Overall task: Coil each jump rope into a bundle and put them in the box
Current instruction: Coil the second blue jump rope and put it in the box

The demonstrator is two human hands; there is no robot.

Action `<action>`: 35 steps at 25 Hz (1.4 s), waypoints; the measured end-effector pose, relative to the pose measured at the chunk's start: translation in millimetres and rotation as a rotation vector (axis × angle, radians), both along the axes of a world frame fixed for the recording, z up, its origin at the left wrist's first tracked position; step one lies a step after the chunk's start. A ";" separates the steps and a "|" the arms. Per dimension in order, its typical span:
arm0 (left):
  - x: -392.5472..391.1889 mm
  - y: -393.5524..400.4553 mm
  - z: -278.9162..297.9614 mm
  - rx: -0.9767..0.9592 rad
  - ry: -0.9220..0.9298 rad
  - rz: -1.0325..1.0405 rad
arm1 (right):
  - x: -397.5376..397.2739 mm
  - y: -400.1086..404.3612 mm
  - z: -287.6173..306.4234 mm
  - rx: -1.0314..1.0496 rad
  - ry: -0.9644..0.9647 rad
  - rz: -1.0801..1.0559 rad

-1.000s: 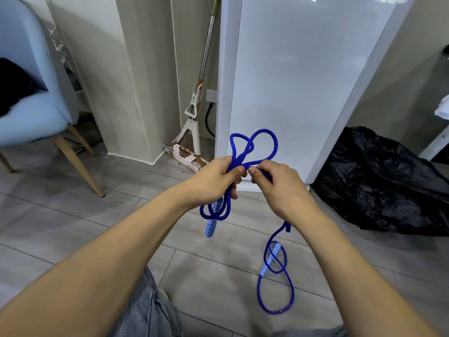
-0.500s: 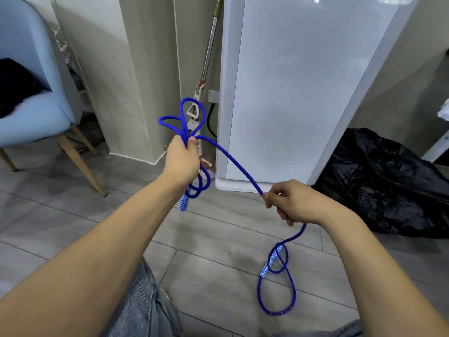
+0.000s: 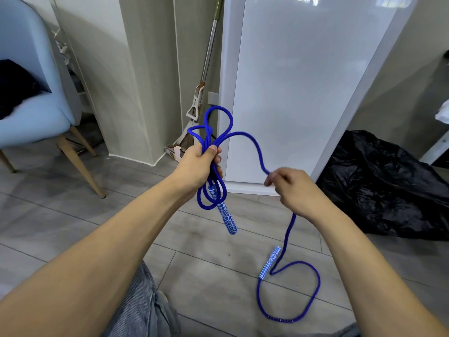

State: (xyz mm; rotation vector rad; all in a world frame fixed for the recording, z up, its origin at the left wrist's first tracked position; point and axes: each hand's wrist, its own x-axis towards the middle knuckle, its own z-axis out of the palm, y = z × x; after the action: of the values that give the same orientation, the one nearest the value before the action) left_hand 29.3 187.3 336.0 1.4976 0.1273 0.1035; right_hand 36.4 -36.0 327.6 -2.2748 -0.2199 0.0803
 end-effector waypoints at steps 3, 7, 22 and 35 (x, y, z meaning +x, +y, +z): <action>-4.8 -8.6 -4.0 -0.035 0.047 -0.073 | -4.9 19.6 2.1 0.209 -0.189 -0.076; -11.2 -24.7 -7.8 0.021 0.055 -0.102 | -19.6 48.8 -5.6 0.126 -0.250 -0.003; -16.3 -38.9 -17.0 -0.047 0.115 -0.085 | -28.2 54.8 -8.9 -0.344 -0.392 0.070; 10.2 -7.9 -3.3 -0.407 0.071 0.196 | -27.7 42.9 -6.6 -0.334 -0.142 0.218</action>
State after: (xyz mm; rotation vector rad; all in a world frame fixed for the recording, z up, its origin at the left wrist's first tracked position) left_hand 39.5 179.4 332.7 1.0802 0.3329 0.1716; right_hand 8.7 6.9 321.0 -2.5830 -0.5666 0.0726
